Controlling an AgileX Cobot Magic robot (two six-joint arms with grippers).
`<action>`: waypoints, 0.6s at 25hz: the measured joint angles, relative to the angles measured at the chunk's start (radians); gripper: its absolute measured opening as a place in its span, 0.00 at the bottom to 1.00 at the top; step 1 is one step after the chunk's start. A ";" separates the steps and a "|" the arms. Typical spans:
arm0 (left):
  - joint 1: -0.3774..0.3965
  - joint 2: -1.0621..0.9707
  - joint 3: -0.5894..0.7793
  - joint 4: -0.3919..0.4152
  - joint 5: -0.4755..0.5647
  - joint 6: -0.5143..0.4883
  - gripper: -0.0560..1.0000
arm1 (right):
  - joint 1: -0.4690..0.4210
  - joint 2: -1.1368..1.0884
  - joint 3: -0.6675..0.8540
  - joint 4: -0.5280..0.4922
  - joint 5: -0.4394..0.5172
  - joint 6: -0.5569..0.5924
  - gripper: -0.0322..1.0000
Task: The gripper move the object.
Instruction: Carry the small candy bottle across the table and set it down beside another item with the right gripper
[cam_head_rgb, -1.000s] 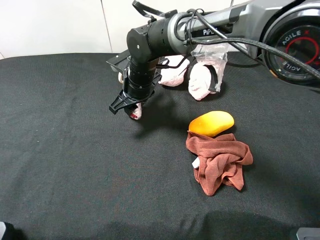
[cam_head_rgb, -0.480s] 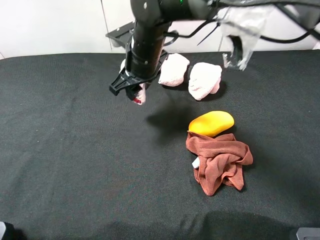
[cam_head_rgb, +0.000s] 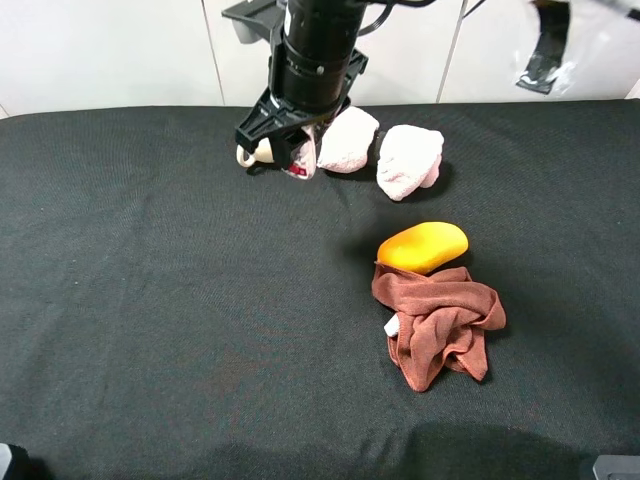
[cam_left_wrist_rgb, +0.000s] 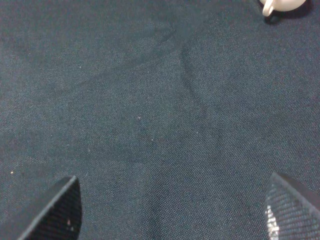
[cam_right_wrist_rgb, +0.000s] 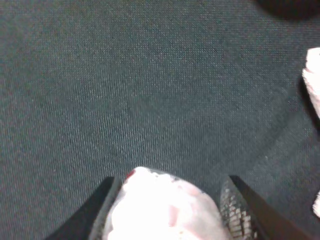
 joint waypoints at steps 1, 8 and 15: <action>0.000 0.000 0.000 0.000 0.000 0.000 0.75 | 0.000 -0.006 0.000 -0.004 0.001 0.000 0.35; 0.000 0.000 0.000 0.000 0.000 0.000 0.75 | 0.000 -0.025 0.000 -0.005 0.041 0.000 0.35; 0.000 0.000 0.000 0.000 0.000 0.000 0.75 | -0.001 -0.037 0.000 -0.006 0.074 0.000 0.35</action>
